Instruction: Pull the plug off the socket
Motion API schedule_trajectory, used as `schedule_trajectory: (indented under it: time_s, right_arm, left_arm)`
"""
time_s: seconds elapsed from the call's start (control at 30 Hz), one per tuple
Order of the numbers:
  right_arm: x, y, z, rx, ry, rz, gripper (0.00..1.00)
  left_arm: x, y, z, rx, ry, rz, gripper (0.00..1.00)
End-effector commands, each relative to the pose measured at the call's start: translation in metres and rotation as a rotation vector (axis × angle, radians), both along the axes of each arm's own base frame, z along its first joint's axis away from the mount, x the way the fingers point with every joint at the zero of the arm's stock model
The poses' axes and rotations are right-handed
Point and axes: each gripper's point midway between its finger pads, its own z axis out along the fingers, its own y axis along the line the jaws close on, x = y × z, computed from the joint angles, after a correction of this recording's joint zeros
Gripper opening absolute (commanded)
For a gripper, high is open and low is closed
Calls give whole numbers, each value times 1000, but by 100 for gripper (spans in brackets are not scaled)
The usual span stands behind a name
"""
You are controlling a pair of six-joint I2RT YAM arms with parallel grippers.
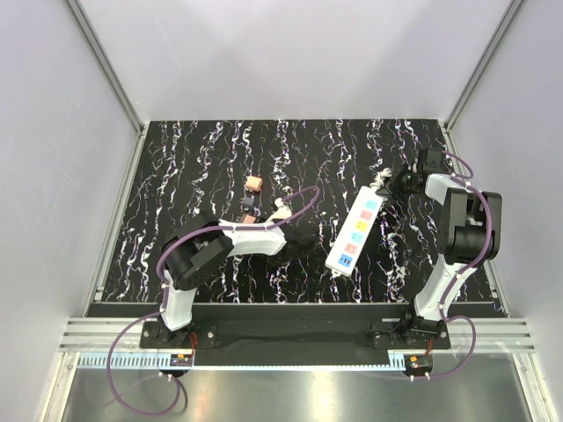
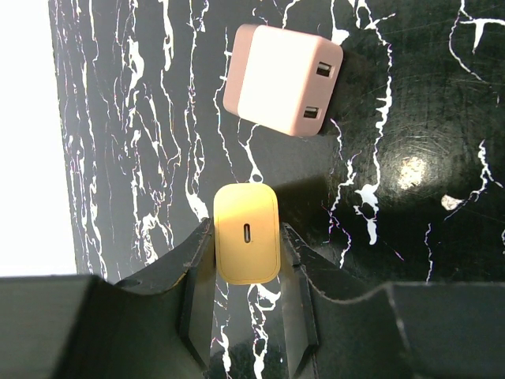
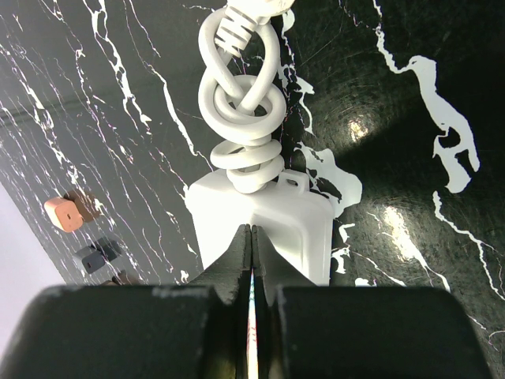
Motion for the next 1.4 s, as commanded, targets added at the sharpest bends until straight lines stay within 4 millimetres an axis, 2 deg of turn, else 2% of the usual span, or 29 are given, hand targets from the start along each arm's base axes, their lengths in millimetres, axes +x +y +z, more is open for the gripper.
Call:
schedule_trajectory:
  time_s: [0.0, 0.1, 0.3, 0.4, 0.6, 0.87, 0.93, 0.97, 1.03, 1.07, 1.23, 1.27, 1.3, 1.37]
  right_arm:
    - [-30, -9, -43, -116, 154, 1, 0]
    - [-30, -9, -43, -117, 155, 3, 0]
    - [-30, -9, -43, -118, 152, 3, 0]
    - [-30, -9, -43, -118, 153, 3, 0]
    - [-29, -9, -43, -118, 152, 1, 0]
    - [-29, -9, -44, -116, 153, 4, 0]
    - [-29, -9, -44, -116, 153, 4, 0]
    - [-29, -9, -43, -116, 151, 4, 0]
    - [-29, -9, -43, -118, 149, 6, 0]
    - [-29, -9, -44, -118, 151, 6, 0]
    - [-28, -9, -44, -121, 152, 8, 0]
    - [-28, -9, -44, -122, 150, 9, 0]
    - [-28, -9, -45, -124, 152, 8, 0]
    - [-27, -9, -44, -128, 149, 9, 0]
  left_arm:
    - [2, -11, 0, -99, -16, 27, 30]
    - [1, -11, 5, -120, -20, 22, 36]
    - [2, -23, 19, -201, -26, 10, 39]
    - [2, -30, 25, -229, -31, -3, 47]
    - [2, -30, 25, -222, -26, -10, 60]
    - [-5, -37, 35, -290, 10, -43, 66]
    - [-8, -45, 35, -356, 29, -61, 69]
    - [-11, -46, 41, -390, 30, -83, 70]
    - [-12, -58, 47, -490, 26, -113, 72]
    - [-12, -60, 57, -530, 9, -127, 72]
    - [-16, -61, 73, -627, 1, -156, 75]
    - [-14, -63, 78, -664, -14, -164, 76]
    - [-14, -64, 92, -720, -44, -177, 77]
    - [-17, -58, 94, -802, -43, -182, 78]
